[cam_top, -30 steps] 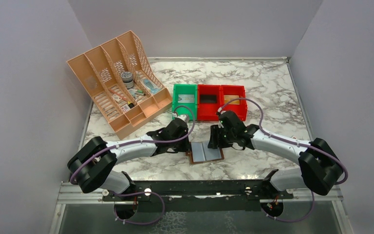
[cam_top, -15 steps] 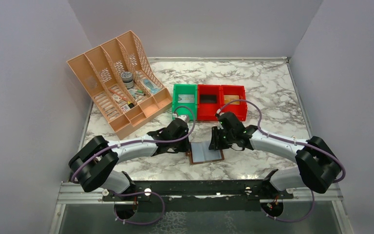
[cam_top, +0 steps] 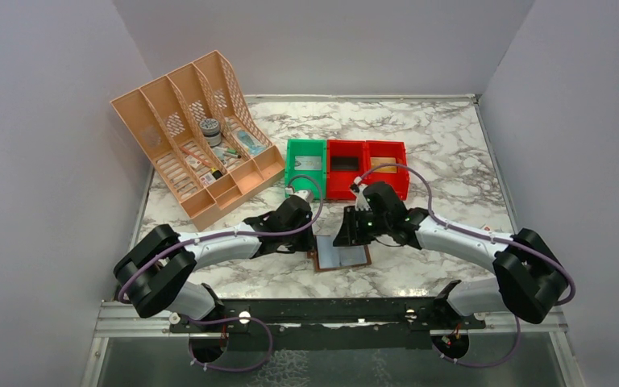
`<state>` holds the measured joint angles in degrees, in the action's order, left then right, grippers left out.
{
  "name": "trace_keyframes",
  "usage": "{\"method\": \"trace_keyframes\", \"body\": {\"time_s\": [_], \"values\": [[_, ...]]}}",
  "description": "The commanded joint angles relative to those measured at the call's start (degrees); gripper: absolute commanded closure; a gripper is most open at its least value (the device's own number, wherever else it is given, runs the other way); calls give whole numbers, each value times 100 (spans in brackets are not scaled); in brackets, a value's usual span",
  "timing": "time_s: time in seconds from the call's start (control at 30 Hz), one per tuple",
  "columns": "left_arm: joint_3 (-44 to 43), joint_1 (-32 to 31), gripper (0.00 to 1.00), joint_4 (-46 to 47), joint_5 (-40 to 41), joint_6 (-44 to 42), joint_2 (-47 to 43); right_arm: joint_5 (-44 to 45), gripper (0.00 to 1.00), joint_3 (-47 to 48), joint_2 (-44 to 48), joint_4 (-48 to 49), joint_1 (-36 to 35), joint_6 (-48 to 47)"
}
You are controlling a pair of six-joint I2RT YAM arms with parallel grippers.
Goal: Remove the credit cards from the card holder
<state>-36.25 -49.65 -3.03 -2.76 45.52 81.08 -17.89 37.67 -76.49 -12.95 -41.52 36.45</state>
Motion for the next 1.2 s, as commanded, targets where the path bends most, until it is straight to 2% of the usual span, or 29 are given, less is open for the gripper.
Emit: {"method": "trace_keyframes", "body": {"time_s": [0.0,0.2,0.37,0.47,0.63,0.7,1.17], "values": [[112,-51,100,134,-31,22,13,-1053,71,-172,-219,1139,-3,490],[214,-46,100,276,-3,114,17,-1782,65,-184,-877,1868,-6,676],[293,-53,100,252,97,130,-45,-1846,61,-89,-1097,1775,-5,538],[337,-47,100,245,133,150,-83,-1272,59,-27,-670,1293,-6,417],[394,-46,100,251,153,176,-154,953,52,92,303,-282,9,65],[381,-46,100,268,116,165,-152,1373,50,22,465,-684,3,18],[311,-50,100,289,30,106,-51,1038,50,-268,213,-503,8,166]]}}
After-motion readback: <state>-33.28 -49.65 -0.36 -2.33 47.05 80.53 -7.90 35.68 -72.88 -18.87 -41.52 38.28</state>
